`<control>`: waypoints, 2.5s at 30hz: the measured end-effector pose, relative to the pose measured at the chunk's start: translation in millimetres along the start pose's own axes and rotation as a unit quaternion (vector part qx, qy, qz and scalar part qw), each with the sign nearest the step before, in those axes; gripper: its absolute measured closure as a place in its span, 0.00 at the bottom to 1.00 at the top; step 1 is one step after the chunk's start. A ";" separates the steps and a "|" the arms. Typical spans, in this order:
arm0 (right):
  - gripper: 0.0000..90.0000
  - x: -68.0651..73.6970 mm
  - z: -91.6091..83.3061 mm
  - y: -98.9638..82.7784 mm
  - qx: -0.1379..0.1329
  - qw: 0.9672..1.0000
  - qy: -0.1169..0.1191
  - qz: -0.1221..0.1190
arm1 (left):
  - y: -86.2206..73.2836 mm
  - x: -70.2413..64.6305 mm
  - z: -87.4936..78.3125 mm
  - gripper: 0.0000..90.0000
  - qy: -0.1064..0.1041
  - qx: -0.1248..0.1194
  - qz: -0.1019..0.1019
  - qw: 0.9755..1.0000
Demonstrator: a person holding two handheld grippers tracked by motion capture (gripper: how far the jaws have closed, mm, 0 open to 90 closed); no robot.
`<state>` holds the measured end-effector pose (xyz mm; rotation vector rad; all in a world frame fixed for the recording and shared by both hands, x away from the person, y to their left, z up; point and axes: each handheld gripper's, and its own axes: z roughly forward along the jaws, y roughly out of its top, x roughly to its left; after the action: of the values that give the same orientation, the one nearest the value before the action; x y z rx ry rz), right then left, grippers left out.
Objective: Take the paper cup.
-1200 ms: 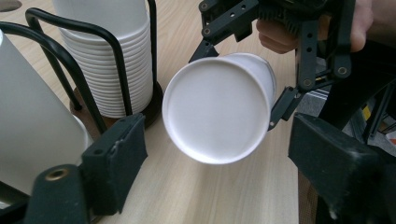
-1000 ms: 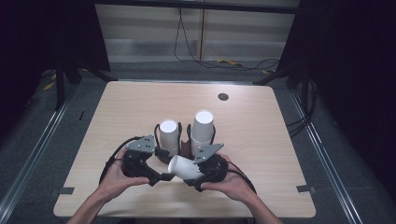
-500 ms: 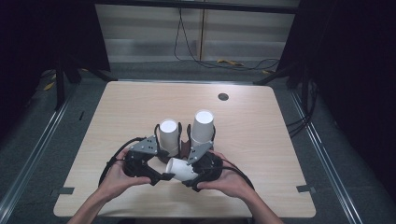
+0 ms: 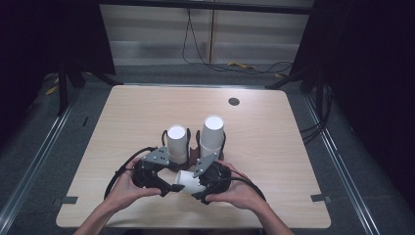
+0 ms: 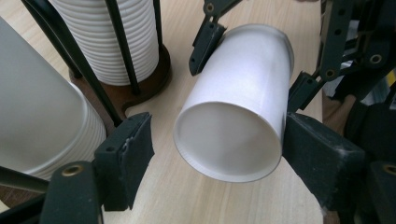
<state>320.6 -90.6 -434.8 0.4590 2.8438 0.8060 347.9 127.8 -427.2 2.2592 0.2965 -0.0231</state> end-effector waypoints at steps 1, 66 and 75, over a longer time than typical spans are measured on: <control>0.29 0.1 0.4 0.7 0.002 1.000 -0.002 -0.004 | -0.1 0.6 1.8 0.27 0.000 0.003 -0.001 1.000; 0.19 2.6 1.0 2.7 -0.036 0.999 0.020 -0.011 | 1.4 -4.6 9.8 0.38 -0.055 0.002 -0.003 0.998; 0.15 -1.2 -0.7 -1.1 -0.051 0.998 0.027 0.007 | 0.8 -5.1 7.8 0.38 -0.056 -0.002 -0.005 0.998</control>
<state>321.2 -92.2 -434.7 0.4513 2.8337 0.9767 343.8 120.3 -431.1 2.2430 0.2485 -0.1544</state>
